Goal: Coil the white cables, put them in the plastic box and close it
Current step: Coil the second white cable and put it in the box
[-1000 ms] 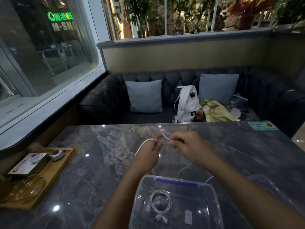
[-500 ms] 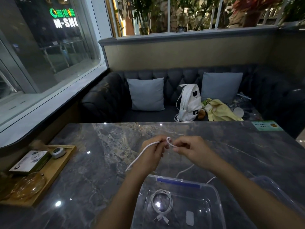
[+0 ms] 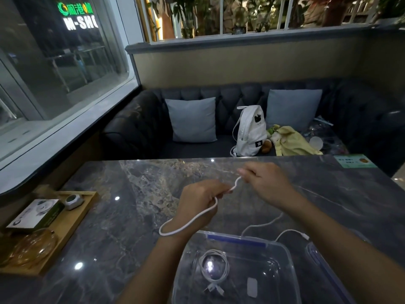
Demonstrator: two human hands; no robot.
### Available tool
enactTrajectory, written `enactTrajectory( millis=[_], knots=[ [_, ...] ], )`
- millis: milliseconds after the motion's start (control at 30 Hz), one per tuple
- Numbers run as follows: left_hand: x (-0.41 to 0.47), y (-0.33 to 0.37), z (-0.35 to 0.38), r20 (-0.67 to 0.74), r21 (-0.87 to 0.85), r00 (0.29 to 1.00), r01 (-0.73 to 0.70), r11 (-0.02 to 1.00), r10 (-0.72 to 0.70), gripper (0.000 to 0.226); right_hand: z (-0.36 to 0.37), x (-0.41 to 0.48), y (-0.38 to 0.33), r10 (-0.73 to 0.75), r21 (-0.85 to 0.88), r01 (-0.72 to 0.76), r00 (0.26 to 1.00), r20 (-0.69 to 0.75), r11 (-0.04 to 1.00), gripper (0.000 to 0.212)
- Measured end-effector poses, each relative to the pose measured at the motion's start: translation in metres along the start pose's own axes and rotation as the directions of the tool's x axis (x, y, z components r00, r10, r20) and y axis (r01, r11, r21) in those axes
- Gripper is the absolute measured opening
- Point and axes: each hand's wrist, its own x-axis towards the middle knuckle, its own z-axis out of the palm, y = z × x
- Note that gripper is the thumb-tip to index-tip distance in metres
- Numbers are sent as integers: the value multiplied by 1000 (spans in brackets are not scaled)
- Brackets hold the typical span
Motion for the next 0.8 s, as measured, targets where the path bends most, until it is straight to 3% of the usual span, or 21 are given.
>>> enactTrajectory(
  millis=[133,200,267,333,400,433,500,600,700,800],
  knots=[
    [0,-3,-2,-98,113,995,6,994,5,28,5,6,5,144,240,-226,937,319,944,45],
    [-1,-5,1,-130,148,991,40,988,-20,27,4,6,10,93,398,-325,860,502,858,48],
    [-2,-9,5,-134,155,990,56,986,-35,22,1,4,14,-18,488,-331,813,582,808,46],
    [1,-15,9,-127,119,989,85,989,-70,20,-1,4,15,-78,478,-247,822,564,843,34],
    [4,-22,13,-90,3,981,170,985,-169,18,2,4,15,-96,289,-50,877,470,956,13],
    [3,-24,15,-56,-71,969,237,969,-241,16,6,4,15,-113,154,58,918,379,986,14],
    [2,-28,19,-7,-215,932,354,910,-364,12,11,2,14,-232,-3,234,965,124,972,12],
    [3,-27,21,55,-373,879,459,807,-474,21,14,-1,12,-437,-136,429,899,-29,893,13],
    [6,-28,22,153,-460,862,496,737,-484,44,13,4,9,-458,-37,462,886,78,886,16],
    [6,-28,20,349,-542,852,523,658,-390,38,15,7,10,-331,180,311,939,96,933,17]
  ],
)
